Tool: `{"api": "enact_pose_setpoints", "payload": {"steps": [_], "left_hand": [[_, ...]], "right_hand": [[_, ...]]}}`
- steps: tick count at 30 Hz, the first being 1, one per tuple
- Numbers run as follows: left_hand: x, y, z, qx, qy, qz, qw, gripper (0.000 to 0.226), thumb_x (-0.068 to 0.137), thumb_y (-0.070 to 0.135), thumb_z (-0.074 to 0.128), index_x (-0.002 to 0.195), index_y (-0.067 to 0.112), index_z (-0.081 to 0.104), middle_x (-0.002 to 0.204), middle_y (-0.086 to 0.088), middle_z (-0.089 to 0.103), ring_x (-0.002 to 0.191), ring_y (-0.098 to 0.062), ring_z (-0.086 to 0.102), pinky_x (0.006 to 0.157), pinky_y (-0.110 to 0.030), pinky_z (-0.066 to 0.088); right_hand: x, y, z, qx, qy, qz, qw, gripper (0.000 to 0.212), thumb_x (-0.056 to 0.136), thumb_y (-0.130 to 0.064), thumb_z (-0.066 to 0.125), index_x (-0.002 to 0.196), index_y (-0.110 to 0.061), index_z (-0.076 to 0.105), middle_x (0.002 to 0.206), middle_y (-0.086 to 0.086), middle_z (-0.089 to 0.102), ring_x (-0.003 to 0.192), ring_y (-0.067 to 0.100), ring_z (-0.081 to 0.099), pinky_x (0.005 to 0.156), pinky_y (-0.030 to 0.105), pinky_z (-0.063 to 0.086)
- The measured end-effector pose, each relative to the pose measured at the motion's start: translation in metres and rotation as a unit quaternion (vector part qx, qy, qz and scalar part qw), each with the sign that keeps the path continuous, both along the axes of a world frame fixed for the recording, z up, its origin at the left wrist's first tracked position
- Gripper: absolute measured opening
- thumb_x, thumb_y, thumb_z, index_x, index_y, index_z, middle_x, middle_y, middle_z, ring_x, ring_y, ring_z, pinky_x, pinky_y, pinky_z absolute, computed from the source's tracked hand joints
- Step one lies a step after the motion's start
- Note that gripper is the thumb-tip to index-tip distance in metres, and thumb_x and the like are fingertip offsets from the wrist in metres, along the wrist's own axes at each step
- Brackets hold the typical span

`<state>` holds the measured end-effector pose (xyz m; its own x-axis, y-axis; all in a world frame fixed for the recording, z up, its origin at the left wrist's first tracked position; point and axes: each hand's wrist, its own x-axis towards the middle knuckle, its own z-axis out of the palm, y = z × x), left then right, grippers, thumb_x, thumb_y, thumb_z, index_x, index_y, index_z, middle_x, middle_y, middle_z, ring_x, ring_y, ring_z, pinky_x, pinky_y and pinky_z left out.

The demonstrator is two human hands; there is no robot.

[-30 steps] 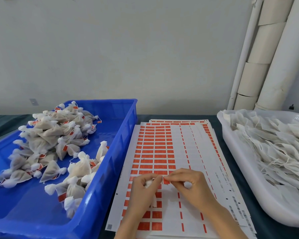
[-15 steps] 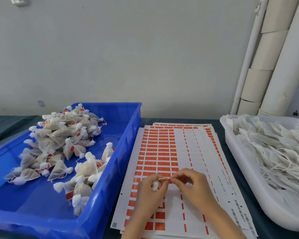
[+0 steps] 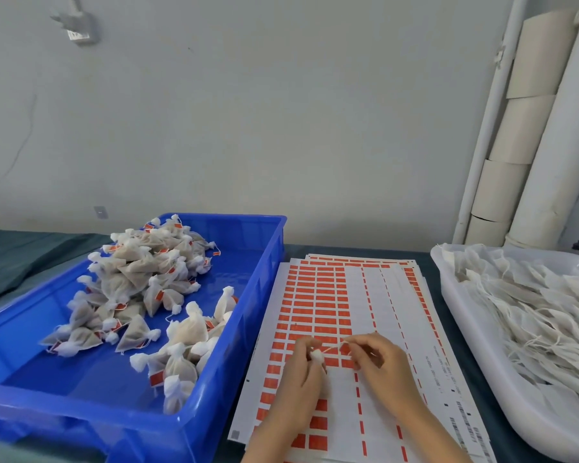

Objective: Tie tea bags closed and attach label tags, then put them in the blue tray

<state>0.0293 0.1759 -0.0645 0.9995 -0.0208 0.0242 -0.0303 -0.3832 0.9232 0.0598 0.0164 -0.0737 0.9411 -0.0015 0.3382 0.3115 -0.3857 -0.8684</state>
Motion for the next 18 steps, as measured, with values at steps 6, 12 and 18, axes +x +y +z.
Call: {"api": "enact_pose_setpoints", "payload": {"steps": [6,12,18], "left_hand": [[-0.025,0.013,0.020,0.040,-0.052,-0.005,0.998,0.027,0.094,0.028,0.058,0.105,0.047,0.042,0.098,0.021,0.062,0.090,0.009,0.062,0.071,-0.007,0.049],[-0.074,0.052,0.060,0.059,-0.210,0.039,0.975,0.026,0.089,0.021,0.066,0.102,0.040,0.054,0.093,0.023,0.067,0.087,-0.004,0.067,0.079,-0.023,0.055],[-0.090,0.090,0.108,0.098,-0.236,0.085,0.963,0.041,0.088,0.023,0.067,0.117,0.045,0.046,0.104,0.022,0.060,0.098,0.005,0.061,0.082,-0.018,0.054]], "right_hand": [[-0.022,0.021,0.020,0.021,0.038,0.115,0.992,0.010,0.082,-0.025,0.072,0.091,-0.030,0.073,0.089,-0.011,0.072,0.084,0.011,0.068,0.066,0.020,0.056],[-0.043,0.058,0.070,-0.017,-0.057,0.215,0.975,0.013,0.071,-0.046,0.070,0.083,-0.052,0.069,0.086,-0.025,0.071,0.083,0.007,0.070,0.069,0.017,0.056],[-0.039,0.110,0.119,-0.015,-0.149,0.265,0.953,0.013,0.080,-0.041,0.064,0.092,-0.038,0.068,0.089,-0.025,0.069,0.084,-0.001,0.067,0.072,0.009,0.051]]}}
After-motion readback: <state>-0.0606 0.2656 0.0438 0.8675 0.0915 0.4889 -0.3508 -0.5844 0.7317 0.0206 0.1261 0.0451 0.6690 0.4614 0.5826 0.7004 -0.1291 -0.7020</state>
